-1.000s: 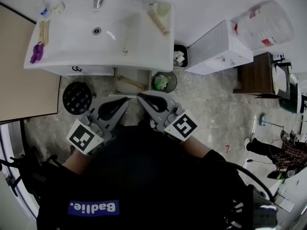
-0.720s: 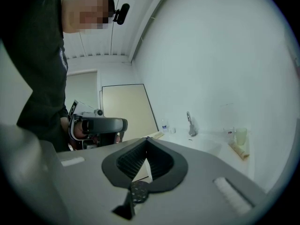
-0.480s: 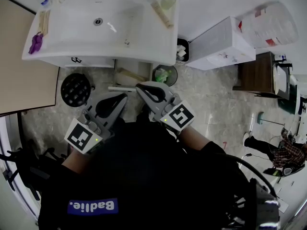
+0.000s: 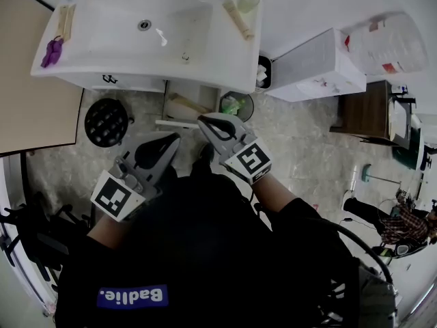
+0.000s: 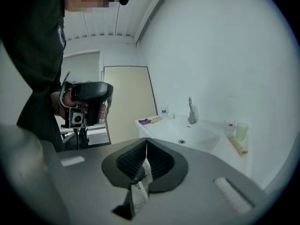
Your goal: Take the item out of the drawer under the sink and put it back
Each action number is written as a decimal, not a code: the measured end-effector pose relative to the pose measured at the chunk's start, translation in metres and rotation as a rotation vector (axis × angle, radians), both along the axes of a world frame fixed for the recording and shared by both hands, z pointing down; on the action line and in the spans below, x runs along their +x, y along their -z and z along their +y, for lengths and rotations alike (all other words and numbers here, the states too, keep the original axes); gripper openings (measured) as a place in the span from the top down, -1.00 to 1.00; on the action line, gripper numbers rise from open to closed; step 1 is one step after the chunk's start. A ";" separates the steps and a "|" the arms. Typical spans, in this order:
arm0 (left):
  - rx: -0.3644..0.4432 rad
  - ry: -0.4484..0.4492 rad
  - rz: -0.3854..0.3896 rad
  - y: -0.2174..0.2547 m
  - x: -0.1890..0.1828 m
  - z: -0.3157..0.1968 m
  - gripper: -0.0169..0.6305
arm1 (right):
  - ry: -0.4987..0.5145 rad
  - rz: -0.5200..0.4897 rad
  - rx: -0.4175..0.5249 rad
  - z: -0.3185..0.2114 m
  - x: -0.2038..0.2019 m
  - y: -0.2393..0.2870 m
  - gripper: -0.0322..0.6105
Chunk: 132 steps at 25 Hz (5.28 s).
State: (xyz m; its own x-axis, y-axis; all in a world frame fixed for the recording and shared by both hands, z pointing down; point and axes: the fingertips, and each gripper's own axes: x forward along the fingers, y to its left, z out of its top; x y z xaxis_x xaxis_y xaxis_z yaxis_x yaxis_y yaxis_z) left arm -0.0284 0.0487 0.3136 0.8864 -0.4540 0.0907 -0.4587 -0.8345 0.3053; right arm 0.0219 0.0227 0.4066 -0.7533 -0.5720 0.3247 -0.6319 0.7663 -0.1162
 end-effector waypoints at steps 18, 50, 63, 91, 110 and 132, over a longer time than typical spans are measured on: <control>0.001 0.000 -0.029 -0.014 -0.012 0.007 0.93 | 0.051 0.182 -0.108 -0.008 -0.004 -0.104 0.74; -0.008 0.034 -0.045 -0.040 -0.041 -0.034 0.93 | 0.139 0.552 -0.389 -0.054 0.009 -0.319 0.55; -0.029 0.056 -0.059 -0.056 -0.052 -0.036 0.93 | 0.163 0.672 -0.495 -0.069 0.012 -0.396 0.52; -0.050 0.111 -0.125 -0.086 -0.065 -0.041 0.93 | 0.193 0.804 -0.547 -0.085 0.007 -0.477 0.63; -0.030 0.084 -0.113 -0.060 -0.056 -0.026 0.93 | 0.167 0.697 -0.405 -0.075 0.016 -0.380 0.70; 0.018 0.002 -0.078 -0.030 -0.026 -0.023 0.93 | -0.018 0.210 -0.098 -0.041 -0.011 -0.105 0.73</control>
